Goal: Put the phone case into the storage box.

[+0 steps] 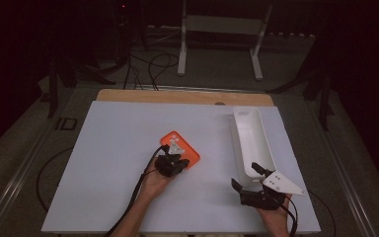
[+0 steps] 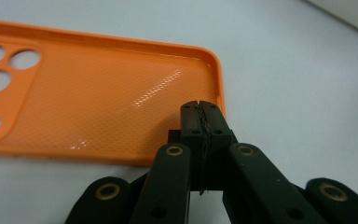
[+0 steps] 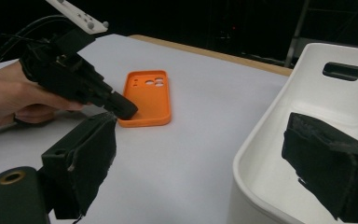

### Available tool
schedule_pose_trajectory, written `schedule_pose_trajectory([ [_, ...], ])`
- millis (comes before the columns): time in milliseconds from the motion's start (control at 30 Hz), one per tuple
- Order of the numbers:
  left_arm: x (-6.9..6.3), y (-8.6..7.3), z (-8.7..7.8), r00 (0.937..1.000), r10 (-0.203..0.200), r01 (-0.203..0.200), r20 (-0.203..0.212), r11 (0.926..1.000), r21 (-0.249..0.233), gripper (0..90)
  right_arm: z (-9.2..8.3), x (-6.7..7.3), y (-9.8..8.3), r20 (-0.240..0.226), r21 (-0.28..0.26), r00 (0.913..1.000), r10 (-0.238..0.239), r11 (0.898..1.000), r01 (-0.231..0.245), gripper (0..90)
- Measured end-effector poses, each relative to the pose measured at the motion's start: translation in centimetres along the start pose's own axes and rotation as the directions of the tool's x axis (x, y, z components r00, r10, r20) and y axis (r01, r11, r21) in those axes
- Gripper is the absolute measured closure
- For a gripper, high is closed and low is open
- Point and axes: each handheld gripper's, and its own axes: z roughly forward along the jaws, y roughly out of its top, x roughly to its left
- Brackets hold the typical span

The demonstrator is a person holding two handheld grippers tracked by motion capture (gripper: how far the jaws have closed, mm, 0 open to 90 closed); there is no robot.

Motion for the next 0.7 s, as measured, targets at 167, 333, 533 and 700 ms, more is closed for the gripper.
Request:
schedule_pose_trajectory([
  [167,0.2,-0.8,-1.0,0.9998,-0.004,0.004,-0.017,1.0,0.008,89.9,-0.1,0.0,0.0,0.004,-0.002,1.0,0.004,1.0,-0.004,9.7],
  [333,0.8,-2.0,-2.4,0.9991,-0.019,0.02,-0.037,0.9998,0.009,89.9,0.0,0.0,0.1,0.003,-0.003,1.0,0.001,1.0,-0.001,9.7],
  [533,1.9,-3.2,-3.9,0.9965,-0.044,0.044,-0.071,0.999,0.006,89.8,0.1,0.0,0.1,0.003,-0.003,1.0,0.003,1.0,-0.003,9.7],
  [700,2.9,-4.2,-5.3,0.9918,-0.053,0.055,-0.117,0.9984,0.015,89.8,0.2,-0.1,0.1,0.003,-0.001,1.0,0.007,1.0,-0.007,9.7],
])
